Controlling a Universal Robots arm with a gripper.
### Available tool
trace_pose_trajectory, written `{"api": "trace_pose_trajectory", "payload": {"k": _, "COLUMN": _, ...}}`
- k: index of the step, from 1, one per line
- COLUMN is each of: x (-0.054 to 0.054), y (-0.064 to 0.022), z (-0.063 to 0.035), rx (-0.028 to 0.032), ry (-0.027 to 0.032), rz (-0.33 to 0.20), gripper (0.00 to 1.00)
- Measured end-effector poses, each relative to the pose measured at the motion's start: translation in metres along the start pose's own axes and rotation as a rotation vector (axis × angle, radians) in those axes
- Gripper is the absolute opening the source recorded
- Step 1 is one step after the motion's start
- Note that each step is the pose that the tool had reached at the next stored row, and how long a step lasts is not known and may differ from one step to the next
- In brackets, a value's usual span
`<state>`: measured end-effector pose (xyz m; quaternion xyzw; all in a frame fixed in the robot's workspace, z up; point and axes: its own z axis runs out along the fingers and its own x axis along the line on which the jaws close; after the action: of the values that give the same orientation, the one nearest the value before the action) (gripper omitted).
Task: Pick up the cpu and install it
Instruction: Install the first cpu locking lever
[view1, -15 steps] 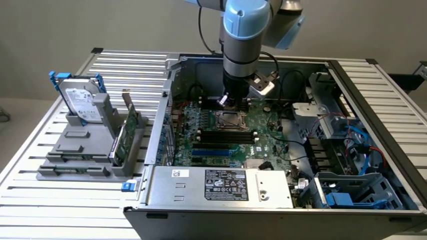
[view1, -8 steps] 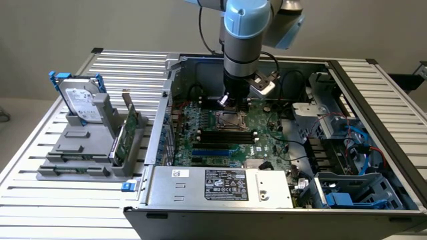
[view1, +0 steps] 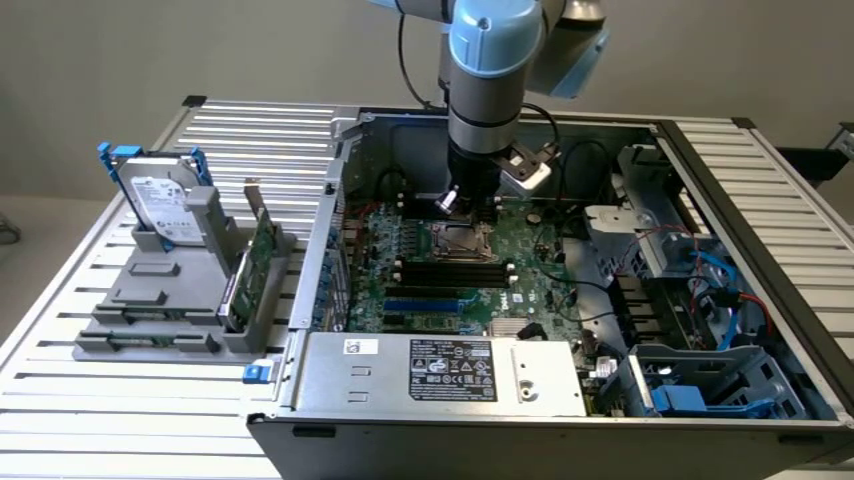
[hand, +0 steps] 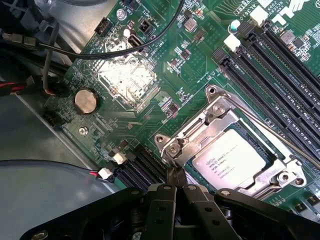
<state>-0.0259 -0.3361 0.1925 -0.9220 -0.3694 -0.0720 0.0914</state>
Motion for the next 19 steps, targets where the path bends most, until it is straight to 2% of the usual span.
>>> {"api": "trace_pose_trajectory", "payload": {"k": 3, "x": -0.0001, "y": 0.0001, "z": -0.0001, "rx": 0.0036, "ry": 0.0033, "rz": 0.0, "gripper": 0.11}}
{"api": "trace_pose_trajectory", "payload": {"k": 5, "x": 0.0, "y": 0.0, "z": 0.0001, "rx": 0.0083, "ry": 0.0081, "rz": 0.001, "gripper": 0.11}}
{"api": "trace_pose_trajectory", "payload": {"k": 6, "x": 0.0, "y": 0.0, "z": 0.0001, "rx": 0.0137, "ry": 0.0136, "rz": 0.002, "gripper": 0.11}}
{"api": "trace_pose_trajectory", "payload": {"k": 7, "x": 0.0001, "y": 0.0, "z": 0.0002, "rx": 0.0153, "ry": 0.0154, "rz": 0.003, "gripper": 0.11}}
{"api": "trace_pose_trajectory", "payload": {"k": 11, "x": 0.0, "y": 0.0, "z": 0.0, "rx": 0.0169, "ry": 0.0169, "rz": 0.004, "gripper": 0.11}}
{"api": "trace_pose_trajectory", "payload": {"k": 19, "x": 0.0009, "y": -0.0004, "z": -0.0023, "rx": 0.0313, "ry": 0.0308, "rz": 0.006, "gripper": 0.11}}
